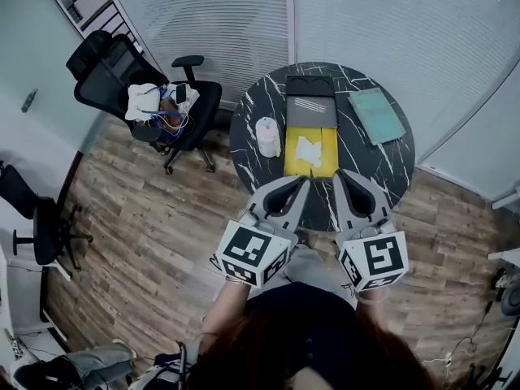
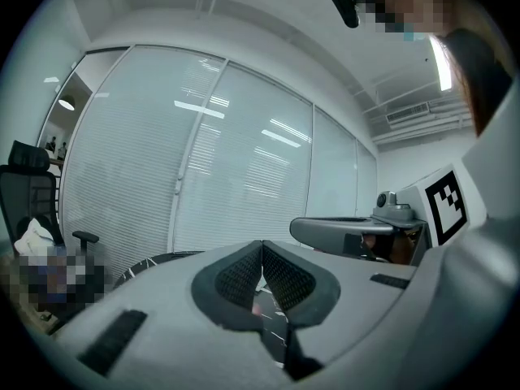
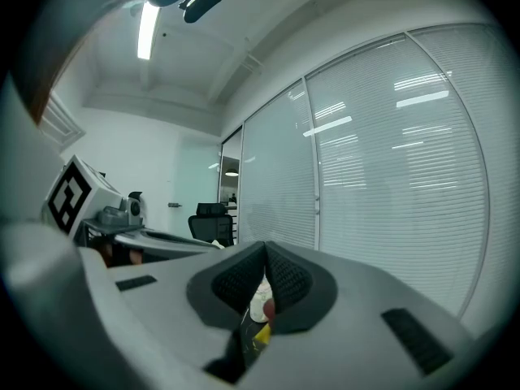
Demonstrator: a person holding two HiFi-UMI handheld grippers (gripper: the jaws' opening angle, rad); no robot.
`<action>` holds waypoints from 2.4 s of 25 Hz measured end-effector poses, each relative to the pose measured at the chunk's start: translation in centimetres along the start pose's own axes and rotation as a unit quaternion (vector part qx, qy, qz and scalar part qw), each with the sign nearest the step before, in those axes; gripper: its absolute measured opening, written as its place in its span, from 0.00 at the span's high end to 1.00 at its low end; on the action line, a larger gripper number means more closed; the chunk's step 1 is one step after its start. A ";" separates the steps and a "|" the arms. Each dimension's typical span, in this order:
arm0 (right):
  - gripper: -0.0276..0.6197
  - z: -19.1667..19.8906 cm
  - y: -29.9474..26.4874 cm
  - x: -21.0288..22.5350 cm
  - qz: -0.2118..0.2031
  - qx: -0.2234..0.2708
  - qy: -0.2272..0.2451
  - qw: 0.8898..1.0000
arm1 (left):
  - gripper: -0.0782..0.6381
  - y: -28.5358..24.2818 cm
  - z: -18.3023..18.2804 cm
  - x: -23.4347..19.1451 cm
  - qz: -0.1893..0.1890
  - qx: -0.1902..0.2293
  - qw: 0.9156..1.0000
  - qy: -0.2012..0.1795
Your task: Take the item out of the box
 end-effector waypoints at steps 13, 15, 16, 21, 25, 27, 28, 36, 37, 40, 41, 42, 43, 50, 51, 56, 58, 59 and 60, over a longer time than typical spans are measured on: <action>0.92 1.1 -3.8 4.5 -0.014 -0.019 0.002 1.000 | 0.85 -5.1 -0.6 -1.6 -0.006 -0.007 1.000 -0.001; 0.92 1.5 -4.6 4.9 -0.019 -0.026 0.003 0.999 | 0.85 -5.7 -0.6 -2.0 -0.009 -0.008 1.000 -0.001; 0.92 1.7 -5.0 5.1 -0.023 -0.029 0.004 0.999 | 0.85 -6.1 -0.6 -2.3 -0.011 -0.009 1.000 -0.001; 0.92 2.8 -6.6 6.4 -0.036 -0.048 0.004 0.998 | 0.85 -7.6 -0.9 -3.3 -0.020 -0.011 1.000 0.000; 0.92 3.9 -7.8 7.5 -0.047 -0.066 0.007 0.997 | 0.85 -8.8 -1.1 -4.0 -0.029 -0.011 1.000 0.000; 0.92 4.6 -8.4 8.0 -0.054 -0.076 0.010 0.996 | 0.85 -9.3 -1.1 -4.2 -0.032 -0.012 0.999 0.000; 0.92 4.9 -8.6 8.1 -0.058 -0.081 0.011 0.995 | 0.85 -9.5 -1.1 -4.4 -0.034 -0.012 0.999 0.000; 0.92 7.5 -10.7 9.1 -0.082 -0.120 0.019 0.989 | 0.85 -10.9 -1.1 -5.6 -0.048 -0.015 0.999 0.002; 0.92 7.8 -10.9 9.1 -0.084 -0.124 0.020 0.988 | 0.85 -11.1 -1.0 -5.8 -0.048 -0.016 0.999 0.002; 0.92 8.9 -11.6 9.4 -0.092 -0.138 0.023 0.986 | 0.85 -11.5 -0.9 -6.1 -0.050 -0.018 0.999 0.003; 0.92 9.3 -11.8 9.5 -0.095 -0.142 0.025 0.985 | 0.85 -11.6 -0.9 -6.2 -0.051 -0.019 0.999 0.003; 0.92 9.6 -12.0 9.6 -0.097 -0.147 0.026 0.984 | 0.85 -11.8 -0.8 -6.3 -0.052 -0.020 0.998 0.003; 0.92 9.9 -12.2 9.7 -0.100 -0.151 0.027 0.983 | 0.85 -11.9 -0.8 -6.4 -0.052 -0.020 0.998 0.003; 0.92 11.7 -13.7 9.6 -0.117 -0.177 0.033 0.977 | 0.85 -12.6 -0.6 -7.1 -0.057 -0.026 0.998 0.004; 0.92 11.9 -13.9 9.5 -0.119 -0.181 0.034 0.976 | 0.85 -12.6 -0.6 -7.2 -0.057 -0.027 0.998 0.003; 0.92 13.3 -14.8 9.4 -0.130 -0.199 0.040 0.971 | 0.85 -12.9 -0.4 -7.9 -0.061 -0.031 0.998 0.004; 0.92 13.9 -15.2 9.5 -0.134 -0.206 0.042 0.969 | 0.85 -13.2 -0.3 -8.2 -0.063 -0.032 0.997 0.004; 0.92 14.2 -15.4 9.5 -0.137 -0.209 0.042 0.967 | 0.85 -13.3 -0.3 -8.3 -0.063 -0.033 0.997 0.005; 0.92 14.5 -15.6 9.5 -0.139 -0.214 0.044 0.966 | 0.85 -13.5 -0.2 -8.5 -0.064 -0.034 0.997 0.005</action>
Point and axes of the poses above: the fingertips, and each gripper's own axes: y backward along the fingers, x to its right, z out of its underside, the point moved 1 cm from there along y, backward along the fingers, and after that the axes turned 11 degrees about -z, right-handed, at the moved point
